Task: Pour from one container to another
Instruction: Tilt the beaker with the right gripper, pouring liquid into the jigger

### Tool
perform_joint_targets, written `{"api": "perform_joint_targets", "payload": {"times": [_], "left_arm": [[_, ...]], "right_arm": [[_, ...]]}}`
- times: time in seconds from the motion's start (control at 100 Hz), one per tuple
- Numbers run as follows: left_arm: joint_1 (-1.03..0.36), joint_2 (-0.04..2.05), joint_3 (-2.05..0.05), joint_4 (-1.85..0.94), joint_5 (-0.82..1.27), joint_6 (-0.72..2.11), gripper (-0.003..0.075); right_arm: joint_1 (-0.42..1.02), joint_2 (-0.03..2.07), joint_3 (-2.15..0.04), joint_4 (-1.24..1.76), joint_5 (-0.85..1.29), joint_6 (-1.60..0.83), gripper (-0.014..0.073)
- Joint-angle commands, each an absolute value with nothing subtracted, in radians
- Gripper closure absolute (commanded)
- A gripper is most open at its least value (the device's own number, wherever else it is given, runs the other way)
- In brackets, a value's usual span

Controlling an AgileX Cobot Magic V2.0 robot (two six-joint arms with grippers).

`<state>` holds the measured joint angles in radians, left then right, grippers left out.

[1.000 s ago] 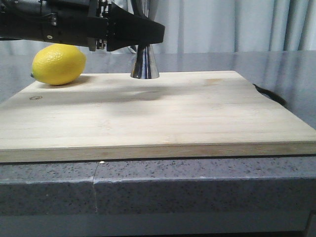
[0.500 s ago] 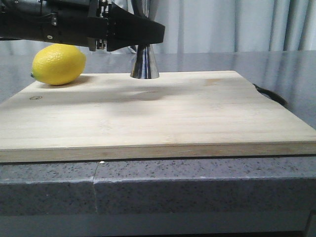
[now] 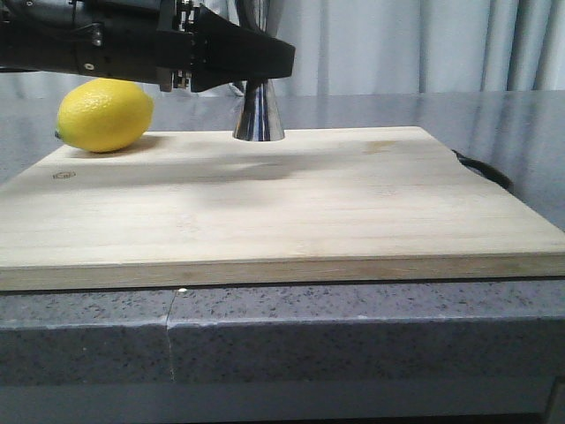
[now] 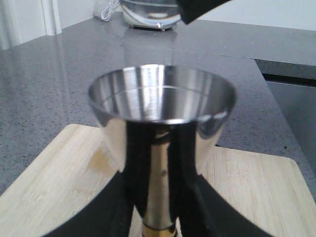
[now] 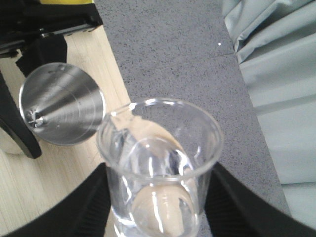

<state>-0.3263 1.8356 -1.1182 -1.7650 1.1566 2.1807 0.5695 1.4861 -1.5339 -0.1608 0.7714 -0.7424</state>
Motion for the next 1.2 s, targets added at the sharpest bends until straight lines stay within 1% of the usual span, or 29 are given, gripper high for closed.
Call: {"api": "perform_joint_targets", "payload": {"times": [0.0, 1.19], "left_arm": [[-0.334, 1.791, -1.149, -1.836, 1.246, 2.173, 0.0566], [-0.334, 1.791, -1.149, -1.836, 1.246, 2.173, 0.0566]], "right_arm": [[0.569, 1.454, -1.572, -0.161, 0.7, -0.774, 0.0281], [0.573, 1.457, -1.572, -0.147, 0.63, -1.012, 0.0281]]}}
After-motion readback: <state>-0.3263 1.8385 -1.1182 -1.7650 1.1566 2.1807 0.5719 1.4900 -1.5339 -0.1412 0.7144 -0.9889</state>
